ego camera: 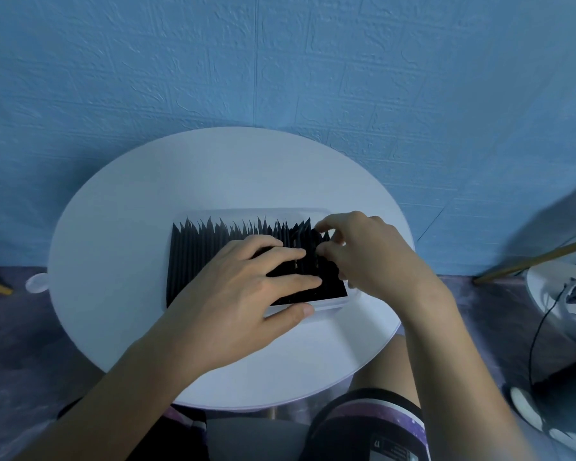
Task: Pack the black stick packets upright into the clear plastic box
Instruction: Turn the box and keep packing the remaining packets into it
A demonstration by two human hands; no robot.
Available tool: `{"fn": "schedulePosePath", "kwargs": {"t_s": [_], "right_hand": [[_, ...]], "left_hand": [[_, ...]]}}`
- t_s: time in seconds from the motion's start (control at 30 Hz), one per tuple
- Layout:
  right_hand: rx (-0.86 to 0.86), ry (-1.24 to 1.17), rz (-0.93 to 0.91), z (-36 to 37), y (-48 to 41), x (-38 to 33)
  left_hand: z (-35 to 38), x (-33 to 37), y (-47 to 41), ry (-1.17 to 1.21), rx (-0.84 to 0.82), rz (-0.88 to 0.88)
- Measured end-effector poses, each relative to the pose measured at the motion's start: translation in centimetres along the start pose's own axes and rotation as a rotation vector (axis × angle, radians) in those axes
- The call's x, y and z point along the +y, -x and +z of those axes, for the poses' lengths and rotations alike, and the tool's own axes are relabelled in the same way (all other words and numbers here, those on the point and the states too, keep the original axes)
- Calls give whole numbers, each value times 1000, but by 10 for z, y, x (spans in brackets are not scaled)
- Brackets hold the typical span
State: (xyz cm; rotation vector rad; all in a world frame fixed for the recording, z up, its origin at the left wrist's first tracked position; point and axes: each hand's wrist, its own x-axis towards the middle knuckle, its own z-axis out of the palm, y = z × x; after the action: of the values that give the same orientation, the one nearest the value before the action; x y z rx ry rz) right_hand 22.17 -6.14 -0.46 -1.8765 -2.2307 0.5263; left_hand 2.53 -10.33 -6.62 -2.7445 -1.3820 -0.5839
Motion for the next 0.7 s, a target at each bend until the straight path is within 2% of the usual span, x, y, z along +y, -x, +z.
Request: {"fn": "schedulePosePath", "kwargs": {"t_s": [0.13,0.3,0.5,0.7], "right_hand": [[14,-48,12,3,-12,0],[-53,-69,-1,1,-32,-1],[-78,11,-58,4,-35,-2],[-86,-81,-28,1,-21,3]], "left_hand": [[1,0,0,11,7,1],[1,-1,1,17,7,0],[1,-1,2,11,8,3],[0,-1,1,6,26,18]]}}
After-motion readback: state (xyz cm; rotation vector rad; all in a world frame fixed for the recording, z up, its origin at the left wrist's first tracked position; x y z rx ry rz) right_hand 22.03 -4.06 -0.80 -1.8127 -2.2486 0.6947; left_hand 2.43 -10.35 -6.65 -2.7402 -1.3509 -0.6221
